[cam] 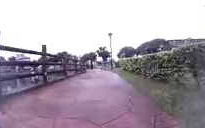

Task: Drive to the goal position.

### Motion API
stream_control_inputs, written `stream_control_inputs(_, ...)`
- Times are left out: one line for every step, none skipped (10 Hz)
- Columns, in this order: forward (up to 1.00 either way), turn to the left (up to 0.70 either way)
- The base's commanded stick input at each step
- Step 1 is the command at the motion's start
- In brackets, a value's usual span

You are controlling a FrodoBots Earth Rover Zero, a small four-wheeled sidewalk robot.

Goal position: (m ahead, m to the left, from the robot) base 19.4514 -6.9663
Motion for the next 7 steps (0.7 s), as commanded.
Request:
stream_control_inputs(1.00, -0.01)
stream_control_inputs(1.00, -0.01)
stream_control_inputs(1.00, -0.01)
stream_control_inputs(1.00, -0.01)
stream_control_inputs(1.00, -0.01)
stream_control_inputs(1.00, -0.01)
stream_control_inputs(1.00, -0.01)
